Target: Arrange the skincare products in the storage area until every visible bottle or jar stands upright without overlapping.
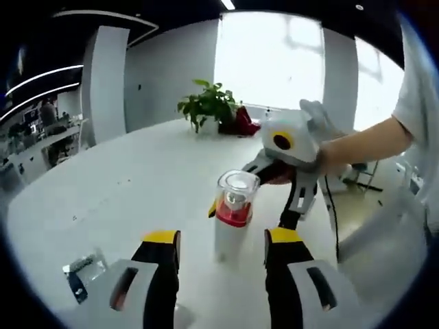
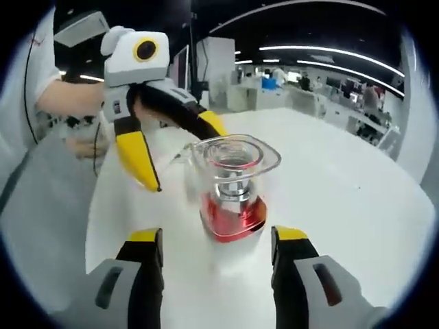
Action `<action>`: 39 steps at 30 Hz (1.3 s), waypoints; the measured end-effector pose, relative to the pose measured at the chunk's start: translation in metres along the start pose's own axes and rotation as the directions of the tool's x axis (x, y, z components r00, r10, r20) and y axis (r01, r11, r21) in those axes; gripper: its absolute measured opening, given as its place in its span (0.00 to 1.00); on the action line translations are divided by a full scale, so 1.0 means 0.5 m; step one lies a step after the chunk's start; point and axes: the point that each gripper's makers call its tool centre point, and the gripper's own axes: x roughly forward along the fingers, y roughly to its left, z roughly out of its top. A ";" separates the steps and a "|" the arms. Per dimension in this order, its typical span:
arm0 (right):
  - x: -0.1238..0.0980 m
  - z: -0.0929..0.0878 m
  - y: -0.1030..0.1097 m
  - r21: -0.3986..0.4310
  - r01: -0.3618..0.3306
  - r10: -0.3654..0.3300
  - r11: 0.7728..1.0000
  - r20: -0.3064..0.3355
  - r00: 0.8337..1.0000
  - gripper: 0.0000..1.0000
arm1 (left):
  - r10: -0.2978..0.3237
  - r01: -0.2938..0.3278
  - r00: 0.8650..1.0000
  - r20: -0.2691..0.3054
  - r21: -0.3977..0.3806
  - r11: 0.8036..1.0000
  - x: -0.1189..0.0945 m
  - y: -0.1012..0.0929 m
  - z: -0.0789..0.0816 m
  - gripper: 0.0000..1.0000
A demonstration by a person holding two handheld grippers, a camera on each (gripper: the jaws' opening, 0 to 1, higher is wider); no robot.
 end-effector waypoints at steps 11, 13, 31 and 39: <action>-0.025 0.006 0.033 0.058 0.032 -0.033 0.998 0.018 0.999 0.76 | 0.100 -0.102 0.994 -0.035 -0.079 0.992 -0.056 0.006 -0.042 0.61; -0.030 0.005 0.034 0.083 0.042 -0.044 0.996 0.027 0.999 0.78 | 0.107 -0.110 0.994 -0.039 -0.089 0.990 -0.067 0.001 -0.050 0.61; -0.070 -0.001 0.111 0.172 0.102 -0.109 0.980 0.034 0.993 0.93 | 0.230 -0.239 0.971 -0.068 -0.180 0.954 -0.183 -0.023 -0.115 0.80; -0.087 -0.006 0.156 0.189 0.113 -0.126 0.976 0.058 0.990 0.98 | 0.277 -0.291 0.956 -0.091 -0.208 0.934 -0.236 -0.045 -0.153 0.86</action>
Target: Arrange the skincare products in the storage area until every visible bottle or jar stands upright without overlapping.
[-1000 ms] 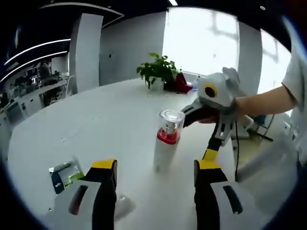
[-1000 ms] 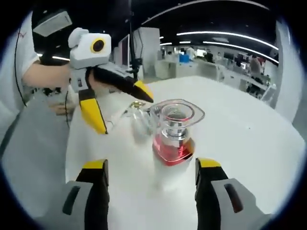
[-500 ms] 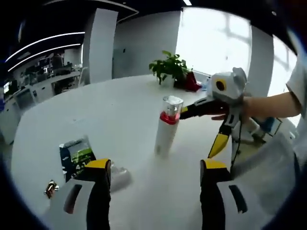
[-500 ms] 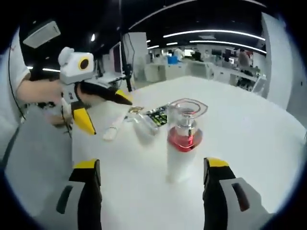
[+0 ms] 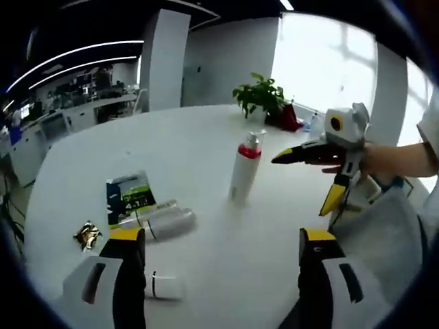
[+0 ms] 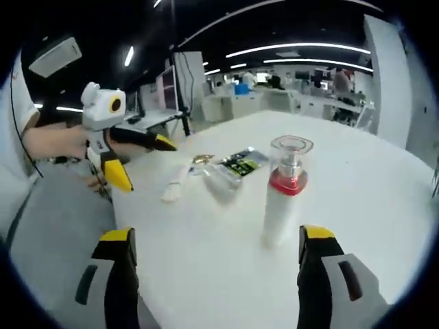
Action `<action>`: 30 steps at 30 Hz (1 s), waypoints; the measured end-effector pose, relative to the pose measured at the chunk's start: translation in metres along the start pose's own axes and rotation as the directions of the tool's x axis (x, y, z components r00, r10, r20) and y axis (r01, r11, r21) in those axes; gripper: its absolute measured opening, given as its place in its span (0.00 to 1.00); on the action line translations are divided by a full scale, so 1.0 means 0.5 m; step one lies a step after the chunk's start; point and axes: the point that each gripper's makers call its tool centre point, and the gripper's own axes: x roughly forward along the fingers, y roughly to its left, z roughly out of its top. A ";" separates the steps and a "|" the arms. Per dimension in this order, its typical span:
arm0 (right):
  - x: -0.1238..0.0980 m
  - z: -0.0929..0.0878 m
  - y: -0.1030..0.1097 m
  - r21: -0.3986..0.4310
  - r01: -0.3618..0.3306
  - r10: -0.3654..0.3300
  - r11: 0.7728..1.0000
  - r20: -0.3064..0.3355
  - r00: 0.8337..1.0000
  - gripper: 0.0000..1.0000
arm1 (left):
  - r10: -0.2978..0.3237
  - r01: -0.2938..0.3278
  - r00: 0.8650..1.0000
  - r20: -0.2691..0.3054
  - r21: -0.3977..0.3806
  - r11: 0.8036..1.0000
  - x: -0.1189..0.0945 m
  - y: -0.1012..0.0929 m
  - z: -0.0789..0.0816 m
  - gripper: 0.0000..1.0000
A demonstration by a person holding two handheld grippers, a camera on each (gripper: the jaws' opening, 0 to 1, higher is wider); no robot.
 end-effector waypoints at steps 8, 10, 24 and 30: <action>-0.031 0.007 0.028 0.014 0.006 -0.006 1.000 0.028 1.000 0.99 | 0.048 -0.048 0.999 0.015 -0.039 0.998 -0.055 -0.007 -0.008 0.93; -0.037 0.006 0.032 0.011 0.006 -0.007 1.000 0.030 1.000 0.99 | 0.053 -0.052 0.998 0.018 -0.036 0.998 -0.067 -0.014 -0.010 0.93; -0.086 -0.021 0.071 0.007 -0.014 0.014 1.000 0.028 0.999 0.99 | 0.136 -0.135 0.991 0.009 -0.075 0.988 -0.132 -0.023 -0.054 0.99; -0.096 -0.027 0.087 0.011 -0.021 0.021 1.000 0.014 1.000 0.99 | 0.152 -0.151 0.988 0.008 -0.079 0.985 -0.156 -0.022 -0.060 0.99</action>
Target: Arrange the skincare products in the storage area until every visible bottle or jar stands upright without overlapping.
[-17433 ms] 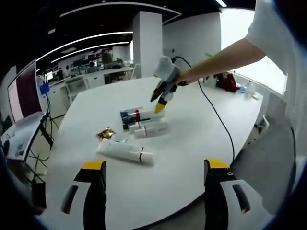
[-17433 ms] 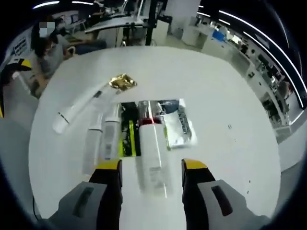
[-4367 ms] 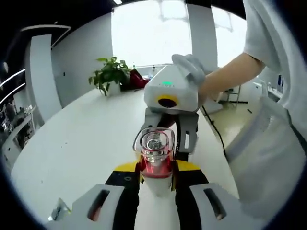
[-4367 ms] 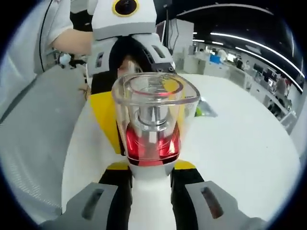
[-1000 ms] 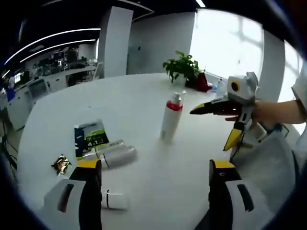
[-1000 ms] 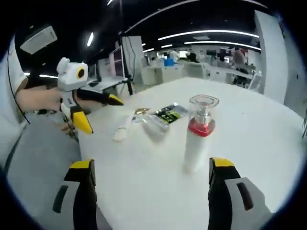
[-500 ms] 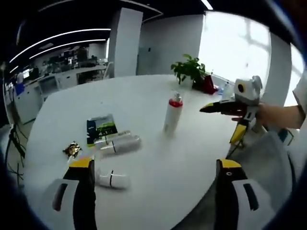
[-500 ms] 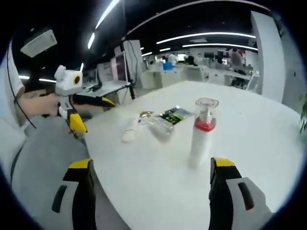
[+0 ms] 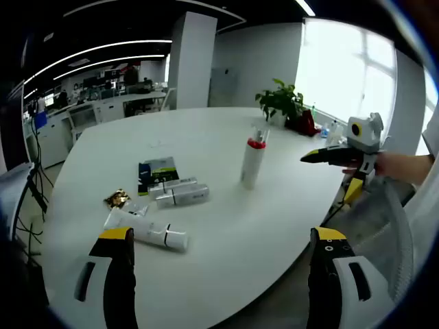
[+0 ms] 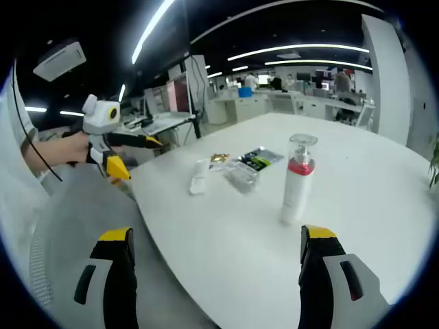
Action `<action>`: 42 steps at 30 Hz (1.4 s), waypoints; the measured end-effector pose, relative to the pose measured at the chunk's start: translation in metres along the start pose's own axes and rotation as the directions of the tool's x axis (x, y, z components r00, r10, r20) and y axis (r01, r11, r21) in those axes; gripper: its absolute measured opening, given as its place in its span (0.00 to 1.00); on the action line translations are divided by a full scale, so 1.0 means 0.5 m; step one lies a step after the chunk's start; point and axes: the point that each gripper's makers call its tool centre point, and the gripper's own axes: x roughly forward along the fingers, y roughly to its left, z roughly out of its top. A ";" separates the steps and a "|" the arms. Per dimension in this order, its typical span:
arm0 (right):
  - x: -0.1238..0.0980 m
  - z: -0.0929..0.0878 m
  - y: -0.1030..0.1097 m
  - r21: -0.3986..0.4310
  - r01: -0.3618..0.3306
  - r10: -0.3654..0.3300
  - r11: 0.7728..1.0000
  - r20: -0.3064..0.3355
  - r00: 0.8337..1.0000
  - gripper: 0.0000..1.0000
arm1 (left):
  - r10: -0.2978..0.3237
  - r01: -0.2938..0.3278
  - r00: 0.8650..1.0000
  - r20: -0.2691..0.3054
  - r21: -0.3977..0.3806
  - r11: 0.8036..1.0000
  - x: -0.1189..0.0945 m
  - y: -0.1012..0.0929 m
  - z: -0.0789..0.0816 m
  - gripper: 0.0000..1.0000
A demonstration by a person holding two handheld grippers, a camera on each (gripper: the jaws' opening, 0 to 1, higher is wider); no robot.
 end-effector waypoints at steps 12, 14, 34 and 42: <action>0.002 0.027 0.008 0.039 0.059 -0.060 0.997 0.012 0.998 0.99 | -0.026 0.027 0.999 -0.045 0.003 1.000 -0.017 0.024 -0.035 0.99; 0.006 0.031 0.008 0.043 0.066 -0.067 0.997 0.006 0.998 0.99 | -0.029 0.030 0.998 -0.054 0.022 0.999 -0.018 0.023 -0.036 0.99; 0.070 0.065 0.042 0.008 0.055 -0.054 0.998 -0.084 0.995 0.91 | -0.051 0.051 0.999 0.000 0.046 0.998 -0.017 0.043 -0.042 0.97; 0.123 0.086 0.062 -0.031 0.011 -0.015 0.999 -0.133 0.991 0.85 | -0.067 0.067 0.998 0.001 0.058 0.996 -0.018 0.030 -0.047 0.96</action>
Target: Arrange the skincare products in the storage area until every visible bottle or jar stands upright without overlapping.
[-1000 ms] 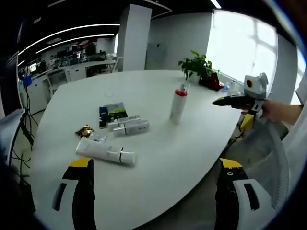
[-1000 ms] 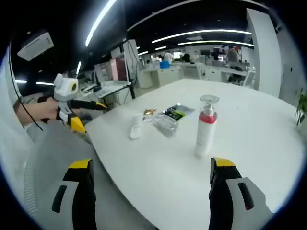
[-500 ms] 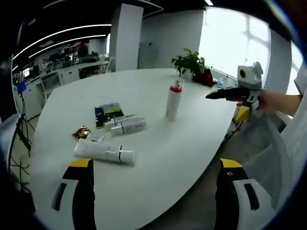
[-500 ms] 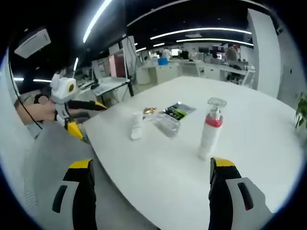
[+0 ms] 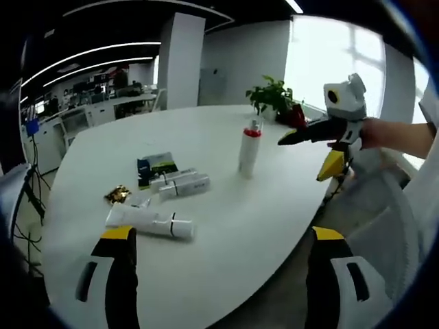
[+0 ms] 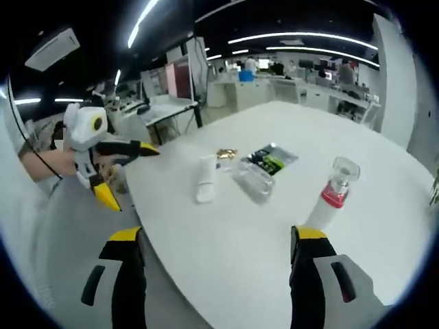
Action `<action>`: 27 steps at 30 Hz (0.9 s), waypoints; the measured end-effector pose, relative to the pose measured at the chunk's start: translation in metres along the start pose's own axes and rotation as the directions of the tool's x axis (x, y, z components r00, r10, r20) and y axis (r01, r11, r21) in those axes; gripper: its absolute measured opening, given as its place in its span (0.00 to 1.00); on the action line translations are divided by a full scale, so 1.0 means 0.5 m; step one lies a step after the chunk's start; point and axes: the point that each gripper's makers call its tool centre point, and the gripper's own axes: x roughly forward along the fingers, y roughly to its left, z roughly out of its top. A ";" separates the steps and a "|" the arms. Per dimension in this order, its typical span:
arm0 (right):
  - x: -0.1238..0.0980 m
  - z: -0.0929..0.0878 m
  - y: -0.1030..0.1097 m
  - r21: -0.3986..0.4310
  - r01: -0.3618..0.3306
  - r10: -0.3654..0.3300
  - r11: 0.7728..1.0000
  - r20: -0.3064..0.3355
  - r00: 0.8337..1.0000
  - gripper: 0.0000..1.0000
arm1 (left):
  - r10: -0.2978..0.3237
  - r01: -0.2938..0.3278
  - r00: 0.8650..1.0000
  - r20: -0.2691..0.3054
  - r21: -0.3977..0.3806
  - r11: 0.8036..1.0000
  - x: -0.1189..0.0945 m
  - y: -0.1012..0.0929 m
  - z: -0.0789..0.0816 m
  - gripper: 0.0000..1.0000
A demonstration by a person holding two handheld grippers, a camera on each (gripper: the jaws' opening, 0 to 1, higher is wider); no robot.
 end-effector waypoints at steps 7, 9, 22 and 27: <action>0.051 -0.001 0.011 -0.013 -0.029 0.028 0.999 -0.076 0.997 0.84 | -0.027 0.027 1.000 0.013 0.017 0.999 0.002 -0.007 0.004 0.95; 0.060 0.000 0.018 -0.026 -0.029 0.026 0.999 -0.100 0.995 0.83 | -0.031 0.030 0.999 0.016 0.019 0.999 0.003 -0.009 0.004 0.95; 0.155 0.023 0.034 -0.069 -0.060 0.044 0.996 -0.214 0.976 0.78 | -0.033 0.033 0.999 0.036 -0.006 0.999 0.005 -0.009 0.008 0.94; 0.208 0.027 0.048 -0.072 -0.089 0.067 0.993 -0.264 0.962 0.76 | -0.044 0.043 0.999 0.021 0.004 0.999 0.007 -0.014 0.003 0.94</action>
